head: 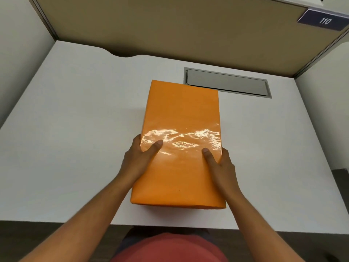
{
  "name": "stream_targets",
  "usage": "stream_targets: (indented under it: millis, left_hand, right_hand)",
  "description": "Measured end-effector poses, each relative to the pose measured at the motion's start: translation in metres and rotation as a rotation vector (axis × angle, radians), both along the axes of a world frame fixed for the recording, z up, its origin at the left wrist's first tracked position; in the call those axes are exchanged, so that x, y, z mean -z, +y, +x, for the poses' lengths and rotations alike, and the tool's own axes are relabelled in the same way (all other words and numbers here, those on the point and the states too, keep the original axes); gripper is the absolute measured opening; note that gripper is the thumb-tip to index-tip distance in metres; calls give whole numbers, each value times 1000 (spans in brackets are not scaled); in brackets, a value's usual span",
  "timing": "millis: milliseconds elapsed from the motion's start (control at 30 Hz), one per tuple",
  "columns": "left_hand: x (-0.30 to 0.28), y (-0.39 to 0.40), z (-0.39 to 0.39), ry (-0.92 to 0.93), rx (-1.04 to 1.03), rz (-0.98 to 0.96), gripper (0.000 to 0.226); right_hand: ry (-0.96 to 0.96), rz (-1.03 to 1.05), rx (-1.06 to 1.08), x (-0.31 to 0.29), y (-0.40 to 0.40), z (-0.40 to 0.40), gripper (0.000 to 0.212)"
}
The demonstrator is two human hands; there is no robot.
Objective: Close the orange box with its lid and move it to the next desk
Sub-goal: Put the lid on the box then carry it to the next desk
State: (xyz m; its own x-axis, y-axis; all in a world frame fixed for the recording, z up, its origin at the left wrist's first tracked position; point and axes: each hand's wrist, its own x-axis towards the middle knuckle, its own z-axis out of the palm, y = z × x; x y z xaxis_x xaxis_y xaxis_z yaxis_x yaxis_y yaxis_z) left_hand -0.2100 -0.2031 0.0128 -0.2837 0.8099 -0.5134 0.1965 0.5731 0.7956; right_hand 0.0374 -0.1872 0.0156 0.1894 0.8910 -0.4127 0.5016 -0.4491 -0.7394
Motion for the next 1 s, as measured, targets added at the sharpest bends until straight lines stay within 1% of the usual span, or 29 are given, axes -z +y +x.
stream_targets:
  millis: [100, 167, 300, 367, 500, 633, 767, 867, 1000]
  left_hand:
    - [1, 0, 2, 4, -12, -3, 73]
    - [1, 0, 2, -24, -27, -21, 77]
    - [2, 1, 2, -91, -65, -72, 89]
    - [1, 2, 3, -104, -66, -95, 90]
    - [0, 2, 7, -100, -71, -107, 94]
    - [2, 3, 6, -116, -75, -106, 93]
    - [4, 4, 4, -100, -65, -80, 96]
    - [7, 6, 4, -77, -44, -83, 98]
    - [9, 10, -14, -103, -31, -66, 78]
  right_hand:
    - [13, -5, -2, 2, 1, 2, 63]
    - [51, -36, -8, 3, 3, 4, 69]
    - [143, -130, 21, 8, 8, 10, 100]
    - [201, -158, 18, 12, 9, 13, 108]
    - [266, -184, 5, 14, 11, 15, 107]
    - [266, -192, 6, 13, 11, 14, 91]
    - [245, -206, 20, 11, 11, 13, 91]
    - [238, -212, 36, 9, 10, 13, 95]
    - [215, -213, 52, 4, 13, -5, 95]
